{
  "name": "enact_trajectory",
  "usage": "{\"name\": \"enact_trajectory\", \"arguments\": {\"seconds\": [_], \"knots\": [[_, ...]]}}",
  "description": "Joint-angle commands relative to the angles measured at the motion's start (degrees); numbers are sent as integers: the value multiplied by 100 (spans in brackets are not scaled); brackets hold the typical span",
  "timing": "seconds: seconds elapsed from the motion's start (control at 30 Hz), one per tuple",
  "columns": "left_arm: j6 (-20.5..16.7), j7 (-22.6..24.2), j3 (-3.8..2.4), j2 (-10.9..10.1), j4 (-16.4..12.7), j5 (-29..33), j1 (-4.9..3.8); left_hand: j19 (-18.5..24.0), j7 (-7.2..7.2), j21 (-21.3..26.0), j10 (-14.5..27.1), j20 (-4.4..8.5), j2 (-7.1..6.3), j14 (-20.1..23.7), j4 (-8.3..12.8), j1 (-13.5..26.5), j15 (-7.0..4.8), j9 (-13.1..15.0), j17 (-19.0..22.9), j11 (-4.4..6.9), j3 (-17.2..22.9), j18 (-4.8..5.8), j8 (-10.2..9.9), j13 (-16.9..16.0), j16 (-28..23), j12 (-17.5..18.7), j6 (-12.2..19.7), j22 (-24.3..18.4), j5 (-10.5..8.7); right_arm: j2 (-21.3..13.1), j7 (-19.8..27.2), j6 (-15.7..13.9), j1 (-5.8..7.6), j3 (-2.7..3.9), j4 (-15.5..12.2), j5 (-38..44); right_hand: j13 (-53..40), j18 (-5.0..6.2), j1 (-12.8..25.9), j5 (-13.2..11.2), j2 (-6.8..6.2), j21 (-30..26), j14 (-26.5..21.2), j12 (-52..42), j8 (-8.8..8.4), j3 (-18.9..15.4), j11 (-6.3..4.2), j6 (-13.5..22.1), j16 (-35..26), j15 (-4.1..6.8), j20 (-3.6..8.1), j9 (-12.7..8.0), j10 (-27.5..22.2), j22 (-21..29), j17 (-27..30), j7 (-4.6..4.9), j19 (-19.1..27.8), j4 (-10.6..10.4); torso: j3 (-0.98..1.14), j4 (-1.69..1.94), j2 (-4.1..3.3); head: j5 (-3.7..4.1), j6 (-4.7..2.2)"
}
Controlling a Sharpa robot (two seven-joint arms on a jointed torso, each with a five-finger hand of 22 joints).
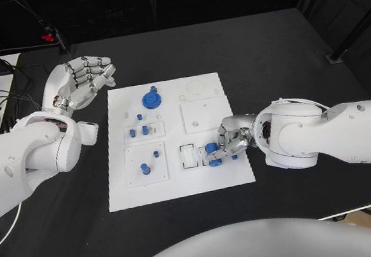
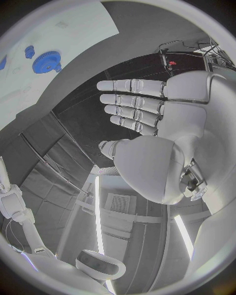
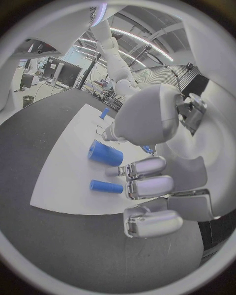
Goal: Assemble the parts on the task board
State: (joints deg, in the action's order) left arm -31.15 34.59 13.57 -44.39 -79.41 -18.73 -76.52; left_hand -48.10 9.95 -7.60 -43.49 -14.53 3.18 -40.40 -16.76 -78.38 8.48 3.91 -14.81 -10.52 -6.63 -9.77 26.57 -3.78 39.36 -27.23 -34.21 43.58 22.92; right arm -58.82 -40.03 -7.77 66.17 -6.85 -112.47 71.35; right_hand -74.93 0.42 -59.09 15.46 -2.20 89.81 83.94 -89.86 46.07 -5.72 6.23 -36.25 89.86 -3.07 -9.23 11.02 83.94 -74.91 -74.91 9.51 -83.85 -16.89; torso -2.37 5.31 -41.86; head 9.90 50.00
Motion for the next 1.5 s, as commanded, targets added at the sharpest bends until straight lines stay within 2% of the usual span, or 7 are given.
{"name": "enact_trajectory", "arguments": {"seconds": [0.03,0.23,0.33,0.67,1.27,1.33,1.5], "knots": [[46,32,-5,4,-8,16,-8,-40,334,-28,41,0,32,41,3,41,3,-5,10,6,-30,-51,38,5,36,-36,33,-8,38,47,-127,19,-6,0,35,-42,-1507,-42,-19,51,81,19,606,-14,-41,43,-41,-38,14,43,32,-16,606,-1509,-1509,7,-615,13,3,0,0,0,0],[44,31,-5,4,-9,16,-8,-40,334,-28,41,0,32,41,3,41,3,-5,10,6,-30,-51,38,5,36,-36,33,-8,38,107,-111,5,-32,0,90,-61,-1507,-42,-254,159,273,19,606,-14,-102,81,-44,-71,14,41,32,-52,606,-1509,-1509,5,-615,28,1,7,1,-7,0],[39,30,-5,-1,-11,16,-8,-38,334,-30,47,0,43,46,4,31,3,-5,16,6,-38,-51,47,5,47,-49,41,-10,48,126,-95,0,-51,0,113,-65,-1507,-42,-397,233,312,19,606,-14,-129,83,-45,-85,14,42,31,-67,606,-1509,-1509,2,-615,37,0,1,3,-16,0],[34,31,-5,-12,-10,16,-7,-38,334,-30,47,0,43,46,4,31,3,-5,16,6,-38,-51,47,5,47,-49,41,-10,48,180,-8,-60,-108,0,147,-106,-1507,-42,-545,308,294,19,606,-14,-187,37,-42,-94,14,40,30,-98,606,-1509,-1509,7,-615,46,-3,2,7,-5,0],[31,25,-5,-19,-13,16,-7,-38,334,-30,47,0,43,46,4,31,3,-5,16,6,-38,-51,47,5,47,-49,41,-10,48,215,162,-294,-132,0,164,-297,-1507,-42,-1020,392,213,19,606,-14,-403,-29,-24,-142,14,28,20,-198,606,-1509,-1509,29,-615,99,-4,0,5,-2,0],[31,23,-5,-20,-13,16,-7,-38,334,-30,47,0,43,46,4,31,3,-5,16,6,-38,-51,47,5,47,-49,41,-10,48,208,184,-322,-134,0,165,-350,-1507,-42,-1128,474,258,19,606,-14,-481,-8,-13,-150,14,21,14,-230,606,-1509,-1509,37,-615,107,-3,0,4,-5,0],[37,15,-5,-18,-7,16,-7,-38,334,-30,47,0,43,46,4,31,3,-5,16,6,-38,-51,47,5,47,-49,41,-10,48,177,348,-523,-137,0,155,-529,-1507,-42,-1608,573,490,19,606,-14,-689,232,-23,-233,14,31,16,-327,606,-1509,-1509,18,-615,264,-1,-1,2,-9,0]]}}
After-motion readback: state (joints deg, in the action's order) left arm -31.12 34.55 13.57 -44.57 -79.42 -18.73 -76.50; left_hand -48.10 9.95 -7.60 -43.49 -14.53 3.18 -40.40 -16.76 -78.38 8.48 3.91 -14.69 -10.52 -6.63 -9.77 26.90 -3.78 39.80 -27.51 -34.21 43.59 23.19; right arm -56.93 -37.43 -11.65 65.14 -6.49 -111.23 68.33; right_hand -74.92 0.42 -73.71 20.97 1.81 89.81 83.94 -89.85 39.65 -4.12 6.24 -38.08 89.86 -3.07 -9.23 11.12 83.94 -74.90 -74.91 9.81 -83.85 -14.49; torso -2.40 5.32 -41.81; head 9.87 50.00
